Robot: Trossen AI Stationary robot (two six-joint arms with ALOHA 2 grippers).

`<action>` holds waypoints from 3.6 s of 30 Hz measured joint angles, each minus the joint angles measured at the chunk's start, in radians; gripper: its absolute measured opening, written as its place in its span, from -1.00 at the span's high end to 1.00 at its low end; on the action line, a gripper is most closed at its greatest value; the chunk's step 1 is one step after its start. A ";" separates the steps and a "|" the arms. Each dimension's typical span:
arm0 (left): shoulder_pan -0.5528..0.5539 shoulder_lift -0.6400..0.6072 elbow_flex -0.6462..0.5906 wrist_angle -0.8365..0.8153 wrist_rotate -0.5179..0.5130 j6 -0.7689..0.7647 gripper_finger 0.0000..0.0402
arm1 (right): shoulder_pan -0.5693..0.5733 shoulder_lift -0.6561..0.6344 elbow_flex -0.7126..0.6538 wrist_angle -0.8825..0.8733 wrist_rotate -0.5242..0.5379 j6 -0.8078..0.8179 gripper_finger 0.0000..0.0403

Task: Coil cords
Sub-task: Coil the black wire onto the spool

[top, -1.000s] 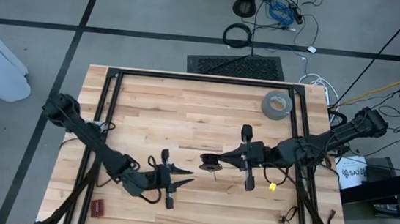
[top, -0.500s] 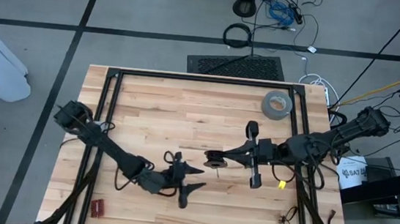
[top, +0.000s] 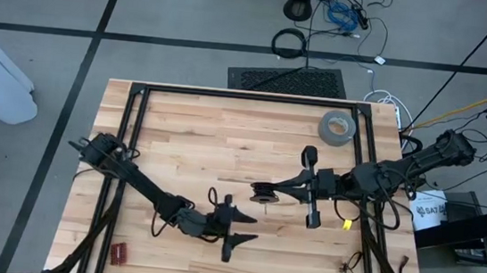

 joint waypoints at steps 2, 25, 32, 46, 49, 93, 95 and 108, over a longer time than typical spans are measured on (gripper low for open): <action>0.000 0.014 0.000 0.032 -0.023 0.029 -0.09 | 0.000 0.000 0.000 0.001 0.000 0.000 1.00; 0.062 0.066 0.030 0.138 -0.055 0.228 -0.09 | 0.000 0.002 0.000 0.017 0.000 -0.029 1.00; 0.066 0.066 0.038 0.137 -0.014 0.226 -0.03 | -0.001 0.006 0.000 0.018 0.000 -0.030 1.00; 0.065 0.066 0.038 0.112 -0.012 0.200 0.60 | -0.001 0.006 0.000 0.028 0.000 -0.030 1.00; 0.065 0.066 0.038 0.111 -0.023 0.200 0.79 | -0.001 0.006 0.000 0.027 0.000 -0.030 1.00; -0.214 -0.644 0.037 -1.096 -0.555 -0.061 1.00 | 0.035 0.067 0.000 -0.152 -0.003 0.054 1.00; -0.218 -0.657 0.037 -1.088 -0.561 -0.061 1.00 | 0.035 0.068 0.000 -0.157 -0.002 0.051 1.00; -0.223 -0.663 0.037 -0.929 -0.564 -0.027 1.00 | -0.003 0.151 0.000 -0.144 0.147 0.008 1.00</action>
